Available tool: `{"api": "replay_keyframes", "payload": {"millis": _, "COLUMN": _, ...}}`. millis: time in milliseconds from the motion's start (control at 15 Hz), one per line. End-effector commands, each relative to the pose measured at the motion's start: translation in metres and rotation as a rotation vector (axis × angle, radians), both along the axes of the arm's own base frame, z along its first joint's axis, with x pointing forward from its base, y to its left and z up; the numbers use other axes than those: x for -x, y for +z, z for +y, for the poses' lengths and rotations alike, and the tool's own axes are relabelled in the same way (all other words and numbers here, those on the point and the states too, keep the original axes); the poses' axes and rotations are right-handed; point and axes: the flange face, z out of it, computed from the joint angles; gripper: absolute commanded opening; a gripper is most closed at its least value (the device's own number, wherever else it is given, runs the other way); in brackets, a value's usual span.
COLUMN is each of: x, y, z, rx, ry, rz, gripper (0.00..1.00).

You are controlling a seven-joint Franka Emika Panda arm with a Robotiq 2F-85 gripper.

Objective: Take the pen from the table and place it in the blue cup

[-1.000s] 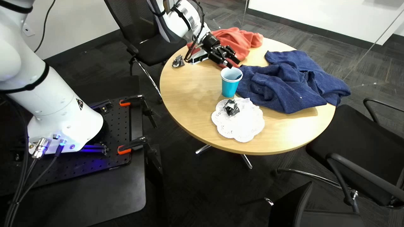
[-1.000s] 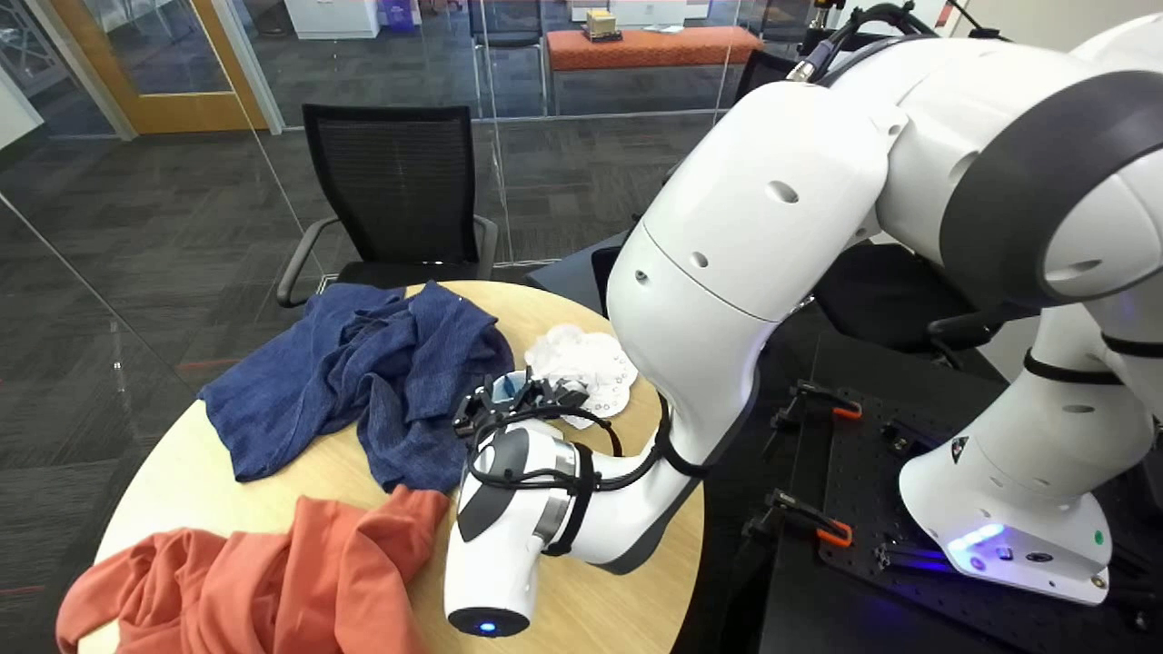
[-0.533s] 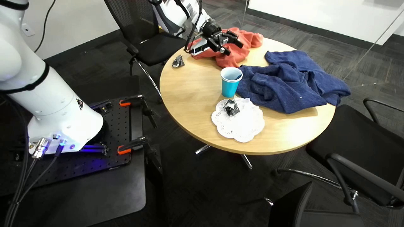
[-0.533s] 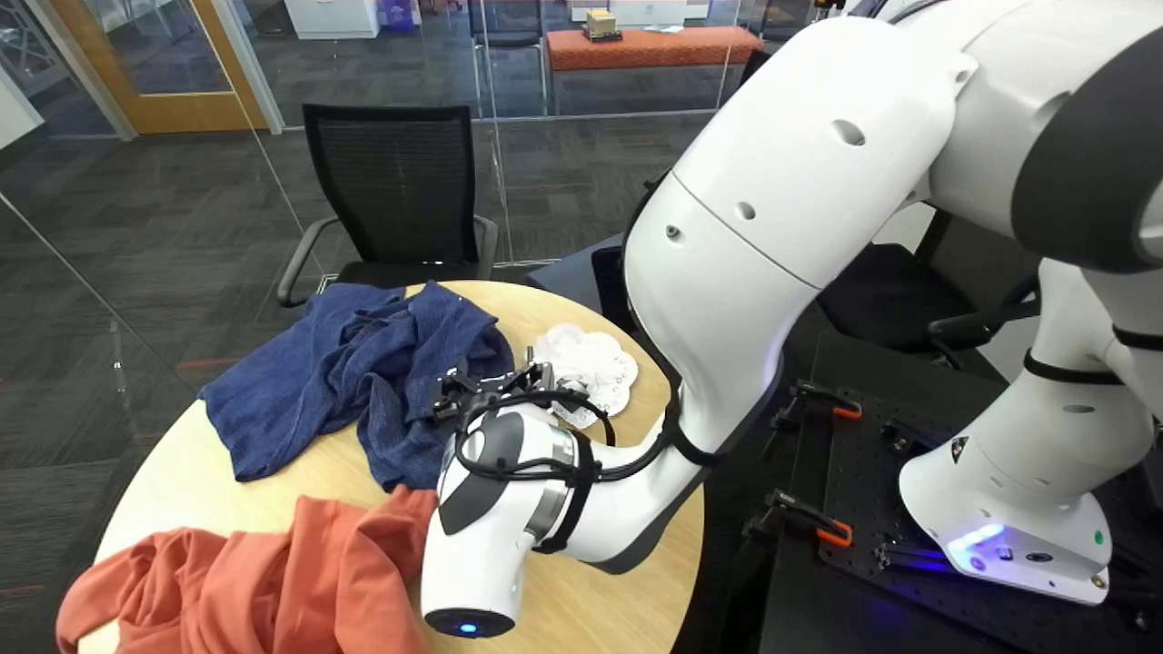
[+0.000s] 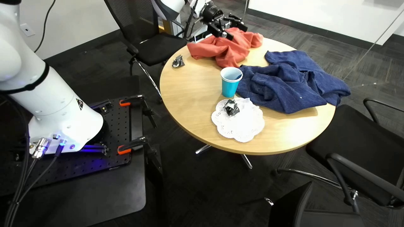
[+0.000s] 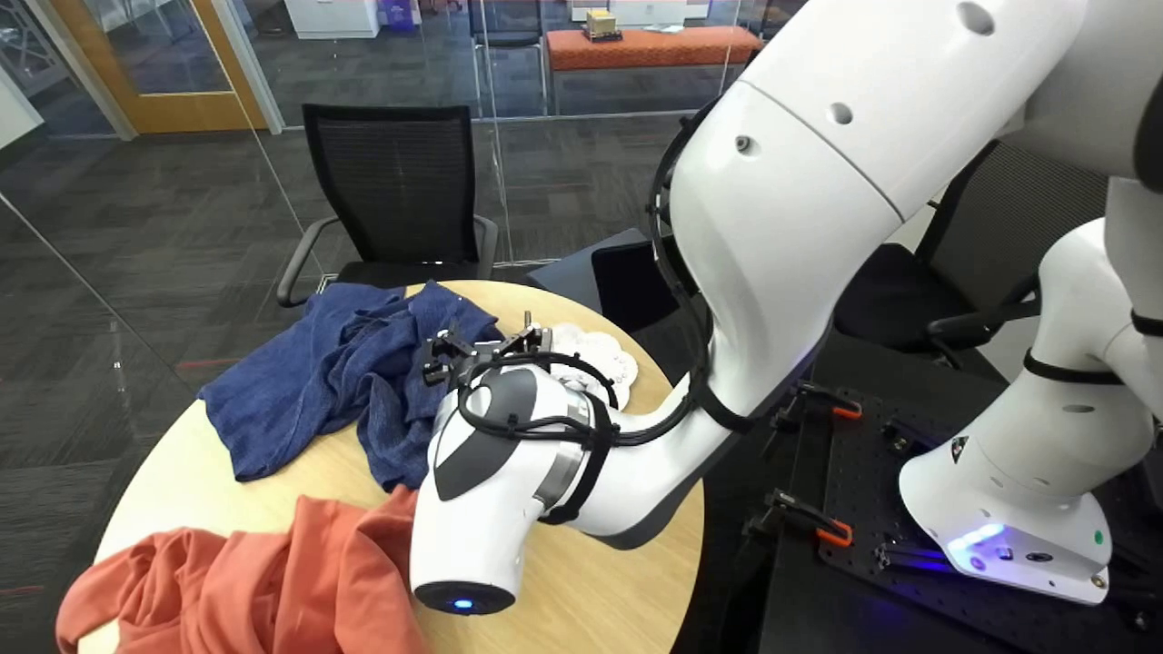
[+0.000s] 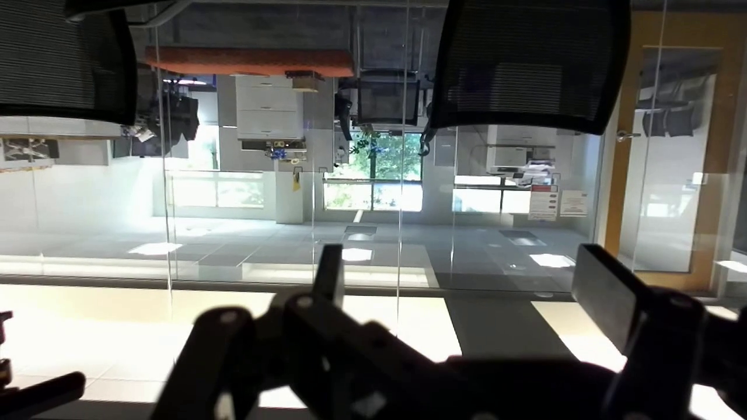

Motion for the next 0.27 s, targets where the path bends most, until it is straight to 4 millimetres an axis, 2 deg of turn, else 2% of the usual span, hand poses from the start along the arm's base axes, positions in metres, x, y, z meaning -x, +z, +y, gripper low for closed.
{"api": "replay_keyframes", "payload": {"millis": 0, "x": 0.0, "y": 0.0022, "z": 0.001, "rx": 0.0, "ry": 0.001, "rz": -0.002, "gripper": 1.0}}
{"api": "replay_keyframes", "payload": {"millis": 200, "x": 0.0011, "y": -0.0032, "z": 0.0008, "rx": 0.003, "ry": 0.002, "rz": 0.006, "gripper": 1.0}}
